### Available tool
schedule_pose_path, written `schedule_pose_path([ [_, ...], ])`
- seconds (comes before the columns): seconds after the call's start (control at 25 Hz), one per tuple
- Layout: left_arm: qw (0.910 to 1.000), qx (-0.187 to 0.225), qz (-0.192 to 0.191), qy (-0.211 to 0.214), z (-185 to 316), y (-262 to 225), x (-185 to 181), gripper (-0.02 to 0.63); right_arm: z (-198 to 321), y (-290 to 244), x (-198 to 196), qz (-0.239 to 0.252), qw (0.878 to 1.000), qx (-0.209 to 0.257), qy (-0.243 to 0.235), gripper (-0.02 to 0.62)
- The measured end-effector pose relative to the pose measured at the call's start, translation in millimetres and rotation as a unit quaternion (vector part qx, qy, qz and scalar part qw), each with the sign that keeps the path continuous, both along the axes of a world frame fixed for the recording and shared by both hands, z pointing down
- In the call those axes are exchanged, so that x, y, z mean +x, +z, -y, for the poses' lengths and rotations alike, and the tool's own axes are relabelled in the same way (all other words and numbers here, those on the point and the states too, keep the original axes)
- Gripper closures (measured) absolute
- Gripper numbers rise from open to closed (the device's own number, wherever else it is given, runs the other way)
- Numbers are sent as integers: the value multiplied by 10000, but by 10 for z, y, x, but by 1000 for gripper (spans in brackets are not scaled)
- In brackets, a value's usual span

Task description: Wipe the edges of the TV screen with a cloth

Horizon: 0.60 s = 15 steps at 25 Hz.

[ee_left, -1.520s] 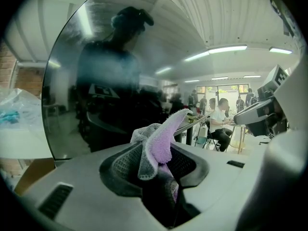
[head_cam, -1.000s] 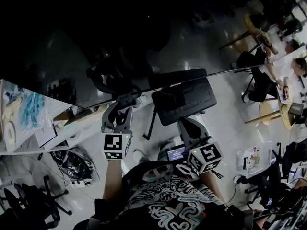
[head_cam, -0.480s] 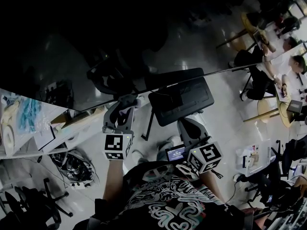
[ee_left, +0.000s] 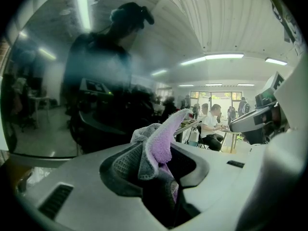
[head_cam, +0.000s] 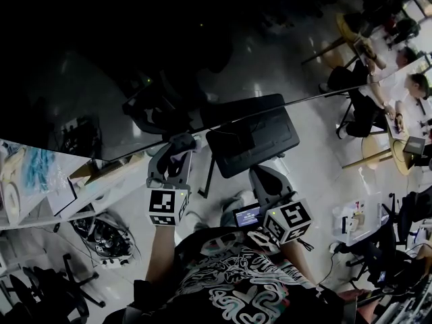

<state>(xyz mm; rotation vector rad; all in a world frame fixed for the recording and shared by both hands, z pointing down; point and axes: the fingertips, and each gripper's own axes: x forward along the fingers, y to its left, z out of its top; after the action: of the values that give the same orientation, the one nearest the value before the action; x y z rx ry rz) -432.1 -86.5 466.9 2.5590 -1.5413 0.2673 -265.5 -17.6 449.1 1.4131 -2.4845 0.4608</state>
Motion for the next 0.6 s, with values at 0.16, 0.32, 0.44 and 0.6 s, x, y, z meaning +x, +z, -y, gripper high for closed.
schedule_pose_path([
  [0.16, 10000, 0, -27, 61, 13, 15, 54, 453, 13, -7, 27, -35, 10000, 27, 36, 560],
  [0.32, 9999, -5, -24, 144, 42, 8, 156, 453, 38, 5, 90, -38, 9999, 6, 94, 558],
  [0.44, 9998, -19, -52, 195, 57, -1, 233, 453, 44, 2, 125, -35, 9999, 9, 127, 558],
  [0.6, 9997, -14, -102, 199, 91, 3, 341, 453, 68, 13, 208, -51, 9998, 9, 183, 559],
])
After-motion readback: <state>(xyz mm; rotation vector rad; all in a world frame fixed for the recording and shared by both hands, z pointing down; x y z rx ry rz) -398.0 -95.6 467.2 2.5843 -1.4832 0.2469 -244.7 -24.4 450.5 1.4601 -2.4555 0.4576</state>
